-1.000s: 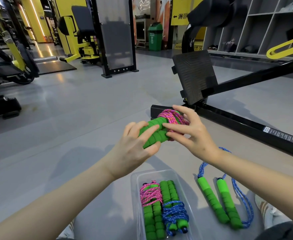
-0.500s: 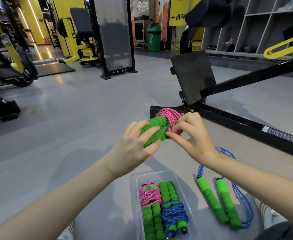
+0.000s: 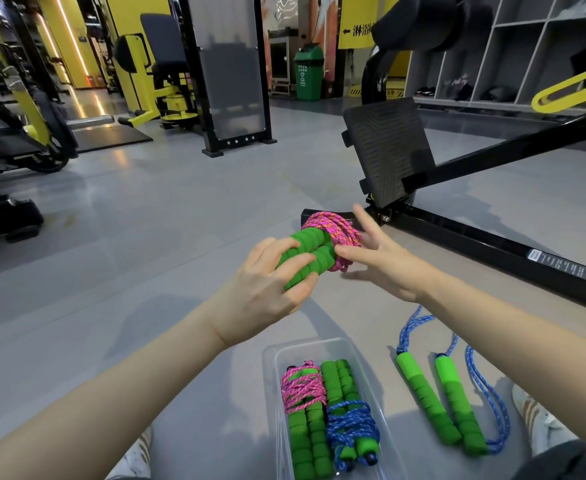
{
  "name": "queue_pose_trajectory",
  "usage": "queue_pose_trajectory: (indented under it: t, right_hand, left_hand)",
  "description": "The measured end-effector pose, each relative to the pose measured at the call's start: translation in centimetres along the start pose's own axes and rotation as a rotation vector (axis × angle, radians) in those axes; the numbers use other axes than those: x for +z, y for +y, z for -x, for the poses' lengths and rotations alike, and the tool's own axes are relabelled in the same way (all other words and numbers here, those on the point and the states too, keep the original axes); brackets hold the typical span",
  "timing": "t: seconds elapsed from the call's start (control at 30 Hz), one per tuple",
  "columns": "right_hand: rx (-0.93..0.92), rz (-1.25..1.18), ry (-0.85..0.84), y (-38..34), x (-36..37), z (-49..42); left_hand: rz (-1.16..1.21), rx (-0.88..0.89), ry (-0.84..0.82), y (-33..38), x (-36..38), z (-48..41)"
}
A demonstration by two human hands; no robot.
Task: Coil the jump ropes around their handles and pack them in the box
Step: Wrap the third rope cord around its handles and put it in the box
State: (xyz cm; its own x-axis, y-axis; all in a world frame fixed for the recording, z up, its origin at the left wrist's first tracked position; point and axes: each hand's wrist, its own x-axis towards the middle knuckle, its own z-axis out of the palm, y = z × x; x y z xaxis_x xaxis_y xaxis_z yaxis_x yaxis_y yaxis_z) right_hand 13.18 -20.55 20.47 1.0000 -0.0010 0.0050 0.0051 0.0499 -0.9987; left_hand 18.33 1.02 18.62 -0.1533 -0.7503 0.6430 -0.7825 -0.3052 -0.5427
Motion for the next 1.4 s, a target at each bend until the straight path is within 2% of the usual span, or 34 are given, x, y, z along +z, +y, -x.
queue_pose_trajectory:
  t: [0.07, 0.17, 0.23, 0.3, 0.4, 0.47, 0.6, 0.7, 0.8, 0.93, 1.03, 1.1, 1.2, 1.27, 1.4]
  right_hand:
    - [0.103, -0.201, -0.041, 0.4, 0.1, -0.4]
    - [0.177, -0.208, 0.023, 1.4, -0.3, -0.6]
    - [0.233, -0.154, 0.017, 2.3, -0.9, -0.4]
    - [0.293, -0.098, 0.01, 3.7, -1.4, 0.2]
    - [0.319, -0.094, 0.134, 6.6, -0.9, 1.3]
    - [0.336, -0.068, 0.222, 8.8, 0.0, 2.0]
    - [0.485, -0.006, 0.255, 11.7, 1.2, 3.0]
    - [0.49, 0.216, 0.247, 12.1, 0.8, 4.2]
    - [0.338, 0.425, 0.243, 11.9, 1.2, 5.1]
    - [0.168, 0.493, 0.222, 11.4, 2.1, 4.7]
    - [0.022, 0.771, 0.258, 11.1, 2.3, 4.8]
    - [-0.18, 0.979, 0.256, 11.1, 2.1, 5.3]
    - [-0.698, 1.166, 0.135, 11.0, 1.1, 5.3]
    - [-0.964, 1.214, 0.043, 10.6, 0.3, 5.0]
    - [-1.173, 1.318, -0.02, 9.7, -0.7, 5.0]
  left_hand:
    - [0.028, 0.003, 0.018, 0.3, 0.1, 0.3]
    - [0.097, -0.013, 0.023, 1.0, 0.6, 1.1]
    - [0.137, -0.038, -0.001, 1.9, 0.9, 1.6]
    - [0.159, -0.089, -0.107, 3.0, 1.4, 2.1]
    - [0.218, -0.247, -0.337, 4.3, 2.4, 2.9]
    - [0.239, -0.261, -0.438, 4.9, 3.3, 4.0]
    - [0.291, -0.193, -0.463, 6.5, 3.6, 6.2]
    - [0.338, -0.182, -0.438, 7.2, 3.4, 7.1]
    - [0.392, -0.25, -0.408, 7.4, 3.5, 7.1]
    - [0.341, -0.292, -0.422, 6.9, 4.0, 6.7]
    - [0.348, -0.272, -0.41, 6.4, 3.9, 6.7]
    - [0.365, -0.247, -0.402, 6.1, 3.6, 6.8]
    - [0.44, -0.263, -0.342, 6.3, 3.1, 6.5]
    - [0.471, -0.265, -0.325, 6.5, 2.9, 6.1]
    - [0.489, -0.278, -0.315, 6.6, 2.8, 5.7]
